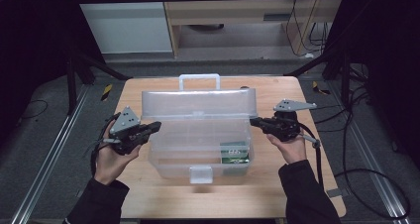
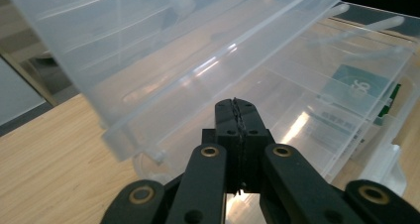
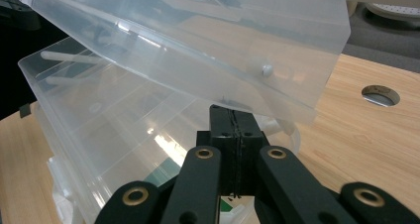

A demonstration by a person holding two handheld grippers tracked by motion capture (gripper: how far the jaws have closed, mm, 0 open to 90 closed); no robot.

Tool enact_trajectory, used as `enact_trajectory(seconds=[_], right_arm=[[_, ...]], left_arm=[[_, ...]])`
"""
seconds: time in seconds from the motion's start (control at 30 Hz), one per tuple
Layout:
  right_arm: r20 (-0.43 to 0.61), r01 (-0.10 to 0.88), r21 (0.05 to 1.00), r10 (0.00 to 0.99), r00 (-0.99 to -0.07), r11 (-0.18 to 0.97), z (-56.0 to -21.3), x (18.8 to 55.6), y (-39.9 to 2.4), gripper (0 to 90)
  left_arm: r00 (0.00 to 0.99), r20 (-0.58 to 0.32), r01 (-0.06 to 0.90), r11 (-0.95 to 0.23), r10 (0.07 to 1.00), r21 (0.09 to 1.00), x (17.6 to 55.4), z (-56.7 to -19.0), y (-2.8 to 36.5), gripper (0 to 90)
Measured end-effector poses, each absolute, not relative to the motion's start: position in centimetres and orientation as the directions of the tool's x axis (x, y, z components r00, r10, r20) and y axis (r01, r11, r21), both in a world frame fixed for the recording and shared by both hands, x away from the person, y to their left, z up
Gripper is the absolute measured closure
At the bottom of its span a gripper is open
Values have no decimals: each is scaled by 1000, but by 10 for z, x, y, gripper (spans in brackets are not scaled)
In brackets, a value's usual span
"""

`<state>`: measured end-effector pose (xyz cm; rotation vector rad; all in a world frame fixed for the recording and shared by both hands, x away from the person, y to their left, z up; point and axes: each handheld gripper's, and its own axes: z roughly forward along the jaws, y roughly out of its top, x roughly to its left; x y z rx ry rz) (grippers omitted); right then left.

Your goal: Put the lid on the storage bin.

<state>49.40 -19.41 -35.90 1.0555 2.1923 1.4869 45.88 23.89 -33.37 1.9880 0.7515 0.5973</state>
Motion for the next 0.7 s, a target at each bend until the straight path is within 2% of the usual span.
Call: enact_trajectory(seconds=[0.43, 0.7], right_arm=[[158, 420, 881, 701, -695, 217, -361, 491, -194, 900], [155, 425, 877, 703, -694, 226, -363, 487, -195, 900]], left_arm=[[635, 81, 319, -357, 768, 878, 462, -344, 257, 895], [632, 76, 328, -355, 771, 876, 463, -349, 259, 895]])
